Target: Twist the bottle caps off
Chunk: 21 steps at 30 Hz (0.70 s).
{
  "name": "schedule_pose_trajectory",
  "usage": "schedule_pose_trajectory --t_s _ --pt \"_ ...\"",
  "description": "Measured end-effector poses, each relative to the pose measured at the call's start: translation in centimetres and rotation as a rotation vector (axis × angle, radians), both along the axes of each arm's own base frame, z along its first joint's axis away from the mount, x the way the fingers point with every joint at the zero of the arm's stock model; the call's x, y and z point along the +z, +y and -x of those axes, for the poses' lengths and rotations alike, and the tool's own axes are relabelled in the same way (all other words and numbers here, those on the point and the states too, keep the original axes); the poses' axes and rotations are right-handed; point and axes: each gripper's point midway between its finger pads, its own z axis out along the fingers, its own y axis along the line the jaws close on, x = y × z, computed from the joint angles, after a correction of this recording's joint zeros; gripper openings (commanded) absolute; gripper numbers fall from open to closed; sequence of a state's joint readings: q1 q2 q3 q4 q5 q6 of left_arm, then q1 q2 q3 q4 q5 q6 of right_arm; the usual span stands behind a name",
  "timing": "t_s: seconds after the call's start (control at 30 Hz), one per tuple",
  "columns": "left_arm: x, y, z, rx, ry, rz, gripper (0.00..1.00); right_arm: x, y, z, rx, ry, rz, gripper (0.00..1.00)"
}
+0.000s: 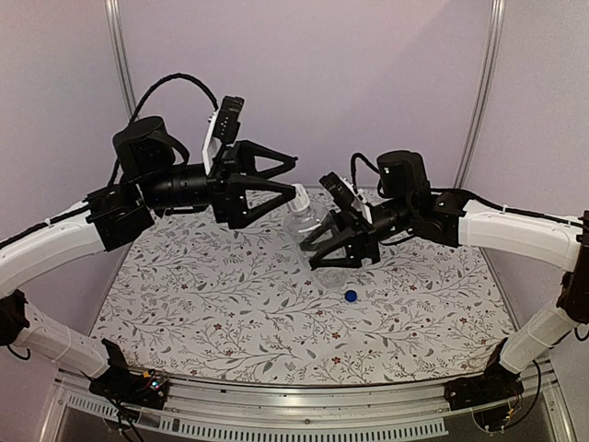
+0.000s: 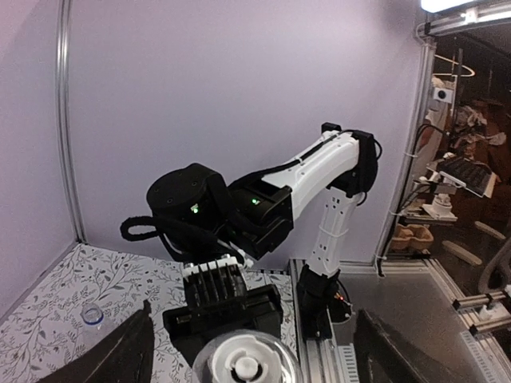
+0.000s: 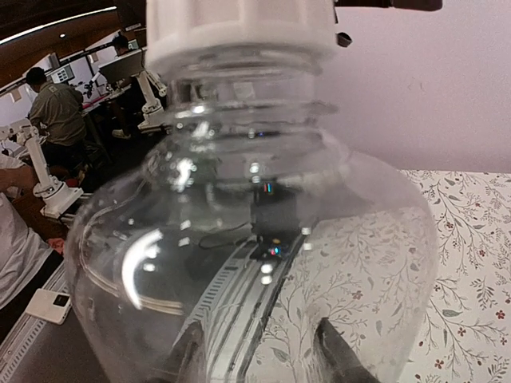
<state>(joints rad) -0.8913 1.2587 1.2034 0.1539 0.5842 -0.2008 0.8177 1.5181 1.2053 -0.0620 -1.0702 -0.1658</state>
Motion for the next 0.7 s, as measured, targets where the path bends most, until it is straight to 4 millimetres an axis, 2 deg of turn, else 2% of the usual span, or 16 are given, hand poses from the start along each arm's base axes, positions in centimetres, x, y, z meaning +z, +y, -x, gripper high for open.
schedule_pose_trajectory --t_s 0.17,0.3,0.47,0.7 --pt "-0.4 0.0 1.4 -0.132 -0.029 -0.008 0.85 0.4 -0.4 1.1 0.069 0.014 -0.017 0.37" --pt "-0.9 -0.3 1.6 -0.216 -0.037 -0.011 0.84 1.0 -0.5 1.6 0.100 0.017 -0.029 0.36" --pt "-2.1 -0.9 1.6 -0.307 -0.012 -0.024 0.76 1.2 -0.5 1.7 0.114 0.020 -0.032 0.36" --pt "-2.3 -1.3 2.0 -0.371 0.007 -0.020 0.58 1.0 -0.5 1.7 0.114 0.026 -0.026 0.36"
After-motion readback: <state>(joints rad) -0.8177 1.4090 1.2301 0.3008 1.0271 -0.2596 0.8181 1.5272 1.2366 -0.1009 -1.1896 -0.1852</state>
